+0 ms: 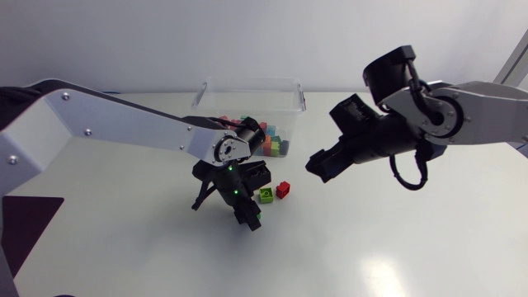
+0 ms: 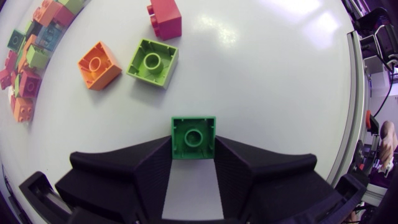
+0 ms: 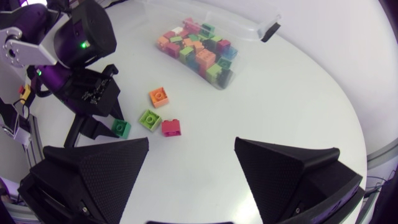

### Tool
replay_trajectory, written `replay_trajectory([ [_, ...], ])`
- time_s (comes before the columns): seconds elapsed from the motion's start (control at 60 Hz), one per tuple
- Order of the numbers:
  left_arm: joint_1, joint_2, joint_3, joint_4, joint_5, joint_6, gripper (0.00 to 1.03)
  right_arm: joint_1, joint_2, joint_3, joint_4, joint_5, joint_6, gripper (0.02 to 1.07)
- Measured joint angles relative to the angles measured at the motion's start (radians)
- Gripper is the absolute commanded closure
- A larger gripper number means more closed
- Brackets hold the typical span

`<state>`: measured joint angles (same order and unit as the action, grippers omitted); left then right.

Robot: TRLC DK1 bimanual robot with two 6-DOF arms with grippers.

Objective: Place the duplo bricks in the container

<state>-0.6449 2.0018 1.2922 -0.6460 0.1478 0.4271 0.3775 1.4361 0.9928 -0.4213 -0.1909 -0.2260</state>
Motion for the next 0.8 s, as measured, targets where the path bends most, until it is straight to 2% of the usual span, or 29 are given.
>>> replay_trajectory([
  [0.383, 0.008, -0.111, -0.034, -0.06, 0.0, 0.001, 0.77, 0.082, 0.259, 0.015, 0.052, 0.003, -0.044, 0.1],
  [0.767, 0.092, -0.301, -0.026, -0.062, 0.0, 0.003, 0.77, 0.089, 0.452, 0.178, 0.047, 0.017, -0.101, 0.13],
  [0.8, 0.103, -0.312, -0.02, -0.06, 0.001, 0.003, 0.77, 0.09, 0.473, 0.196, 0.044, 0.022, -0.109, 0.16],
])
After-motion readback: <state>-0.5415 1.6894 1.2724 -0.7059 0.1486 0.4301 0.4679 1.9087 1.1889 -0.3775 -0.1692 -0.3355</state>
